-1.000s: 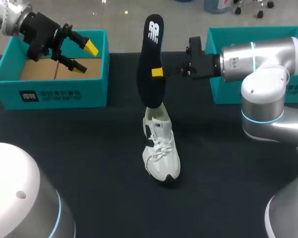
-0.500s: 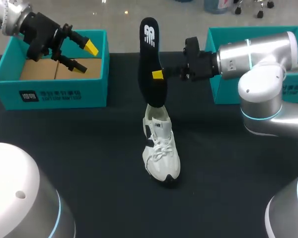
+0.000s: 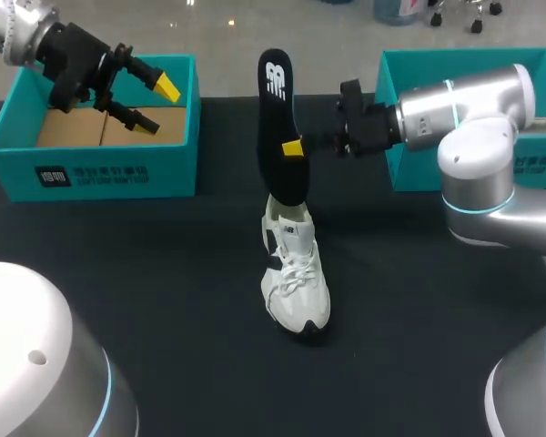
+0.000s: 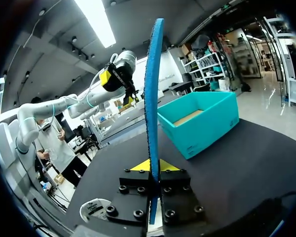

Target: Take the shoe out of the shoebox, open the shoe tongue, remove and reinsert the insole, then place the shoe into the shoebox

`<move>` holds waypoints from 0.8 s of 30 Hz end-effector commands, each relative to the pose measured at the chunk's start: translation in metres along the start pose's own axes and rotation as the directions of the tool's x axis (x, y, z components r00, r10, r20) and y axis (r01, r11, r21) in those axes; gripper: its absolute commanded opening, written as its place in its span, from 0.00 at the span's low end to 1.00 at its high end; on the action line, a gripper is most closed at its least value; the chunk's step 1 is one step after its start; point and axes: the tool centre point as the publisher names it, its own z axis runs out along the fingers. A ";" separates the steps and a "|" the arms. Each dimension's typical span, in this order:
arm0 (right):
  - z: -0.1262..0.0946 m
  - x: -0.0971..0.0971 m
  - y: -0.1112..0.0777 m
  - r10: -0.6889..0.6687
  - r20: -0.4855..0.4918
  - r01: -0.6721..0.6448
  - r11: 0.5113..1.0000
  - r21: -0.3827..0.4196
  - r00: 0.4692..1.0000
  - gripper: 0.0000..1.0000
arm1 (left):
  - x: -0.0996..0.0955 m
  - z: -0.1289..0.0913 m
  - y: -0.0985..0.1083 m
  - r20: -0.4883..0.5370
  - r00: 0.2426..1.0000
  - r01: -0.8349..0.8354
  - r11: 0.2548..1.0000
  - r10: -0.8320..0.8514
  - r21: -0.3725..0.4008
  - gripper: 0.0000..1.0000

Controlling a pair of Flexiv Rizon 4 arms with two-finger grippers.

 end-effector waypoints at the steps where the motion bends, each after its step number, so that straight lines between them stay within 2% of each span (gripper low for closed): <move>1: 0.005 -0.011 -0.003 0.000 -0.038 0.000 1.000 -0.002 0.999 0.00 | 0.000 0.000 0.000 -0.003 1.000 -0.001 1.000 0.001 0.001 1.00; 11: 0.010 -0.011 -0.014 0.007 -0.083 -0.007 1.000 0.001 0.996 0.00 | 0.000 0.000 0.000 -0.003 1.000 -0.001 1.000 0.001 0.001 1.00; 24: 0.016 -0.006 -0.040 0.045 -0.101 -0.044 0.999 0.006 0.994 0.00 | 0.000 0.000 0.000 -0.003 1.000 -0.001 1.000 0.001 0.001 1.00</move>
